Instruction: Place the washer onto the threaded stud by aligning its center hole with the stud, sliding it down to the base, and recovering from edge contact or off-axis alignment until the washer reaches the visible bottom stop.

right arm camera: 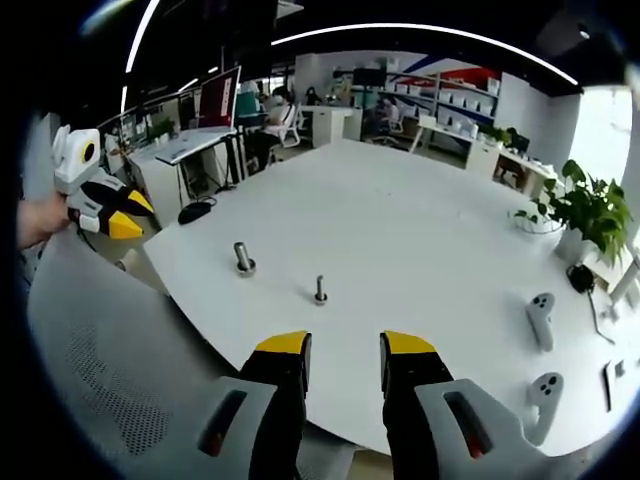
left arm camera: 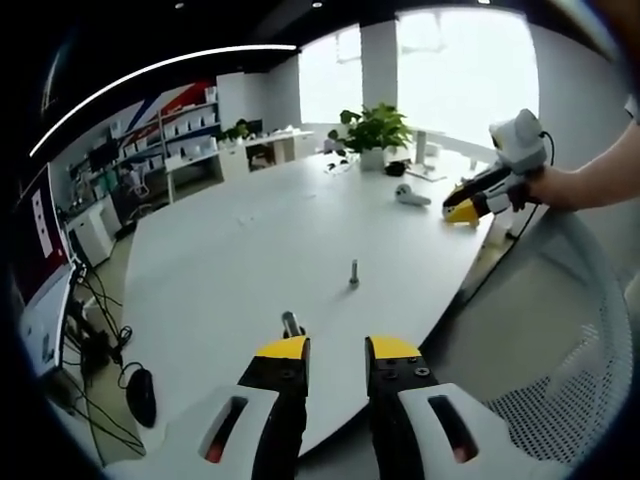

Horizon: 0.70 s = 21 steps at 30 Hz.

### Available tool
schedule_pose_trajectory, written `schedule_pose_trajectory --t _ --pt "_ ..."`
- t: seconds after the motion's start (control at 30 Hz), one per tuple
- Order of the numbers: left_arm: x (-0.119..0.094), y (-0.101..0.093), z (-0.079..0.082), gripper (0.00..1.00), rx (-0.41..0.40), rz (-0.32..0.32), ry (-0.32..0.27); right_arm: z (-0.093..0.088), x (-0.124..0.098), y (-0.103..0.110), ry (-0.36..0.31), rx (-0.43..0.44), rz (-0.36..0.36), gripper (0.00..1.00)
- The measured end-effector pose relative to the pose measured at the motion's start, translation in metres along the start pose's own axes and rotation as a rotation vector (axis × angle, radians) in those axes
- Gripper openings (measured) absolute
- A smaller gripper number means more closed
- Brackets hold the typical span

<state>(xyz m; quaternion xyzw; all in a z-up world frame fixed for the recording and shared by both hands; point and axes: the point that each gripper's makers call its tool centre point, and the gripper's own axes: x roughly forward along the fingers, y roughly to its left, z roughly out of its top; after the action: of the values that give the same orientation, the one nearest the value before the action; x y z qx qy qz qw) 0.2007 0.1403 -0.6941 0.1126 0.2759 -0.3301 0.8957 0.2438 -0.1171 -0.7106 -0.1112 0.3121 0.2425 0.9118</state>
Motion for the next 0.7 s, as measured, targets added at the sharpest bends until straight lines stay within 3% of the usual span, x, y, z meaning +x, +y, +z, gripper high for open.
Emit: schedule_pose_trajectory --t 0.7 --pt "-0.0016 0.001 0.0006 0.2 -0.011 0.01 -0.011 -0.0028 0.0 -0.0008 0.009 0.006 -0.001 0.3"
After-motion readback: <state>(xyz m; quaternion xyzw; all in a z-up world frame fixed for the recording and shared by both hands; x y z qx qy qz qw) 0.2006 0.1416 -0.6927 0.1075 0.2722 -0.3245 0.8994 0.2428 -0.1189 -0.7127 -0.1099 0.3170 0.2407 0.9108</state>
